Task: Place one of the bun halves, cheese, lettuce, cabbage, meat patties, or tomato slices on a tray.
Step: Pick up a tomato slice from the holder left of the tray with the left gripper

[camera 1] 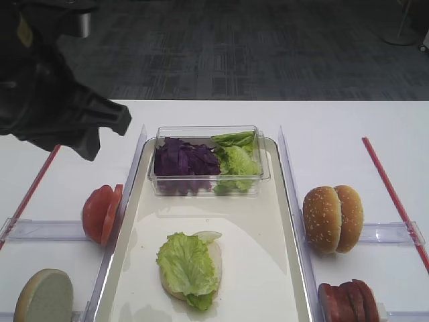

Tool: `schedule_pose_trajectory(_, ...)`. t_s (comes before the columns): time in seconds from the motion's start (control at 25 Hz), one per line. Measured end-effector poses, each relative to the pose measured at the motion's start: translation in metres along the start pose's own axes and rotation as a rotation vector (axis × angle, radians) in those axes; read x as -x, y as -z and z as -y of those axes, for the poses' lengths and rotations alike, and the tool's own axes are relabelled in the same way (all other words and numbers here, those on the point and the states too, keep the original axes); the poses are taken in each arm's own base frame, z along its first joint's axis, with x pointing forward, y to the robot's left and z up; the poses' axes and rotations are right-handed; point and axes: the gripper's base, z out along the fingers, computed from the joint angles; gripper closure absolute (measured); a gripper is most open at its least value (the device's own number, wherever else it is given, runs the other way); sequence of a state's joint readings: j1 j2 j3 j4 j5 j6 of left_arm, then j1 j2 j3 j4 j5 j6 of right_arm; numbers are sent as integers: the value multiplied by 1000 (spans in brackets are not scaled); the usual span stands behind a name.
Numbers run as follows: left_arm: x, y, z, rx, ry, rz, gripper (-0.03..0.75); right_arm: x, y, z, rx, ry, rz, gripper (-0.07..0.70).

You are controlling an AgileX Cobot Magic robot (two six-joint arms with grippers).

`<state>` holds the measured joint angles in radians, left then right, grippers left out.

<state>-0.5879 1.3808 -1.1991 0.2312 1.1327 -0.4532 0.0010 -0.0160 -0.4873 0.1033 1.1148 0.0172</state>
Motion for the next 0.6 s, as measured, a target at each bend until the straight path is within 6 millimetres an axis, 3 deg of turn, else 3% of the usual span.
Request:
schedule_pose_trajectory(0.36, 19, -50, 15, 102, 127, -133, 389, 0, 0, 0, 0, 0, 0, 71)
schedule_pose_trajectory(0.6, 25, -72, 22, 132, 126, -151, 389, 0, 0, 0, 0, 0, 0, 71)
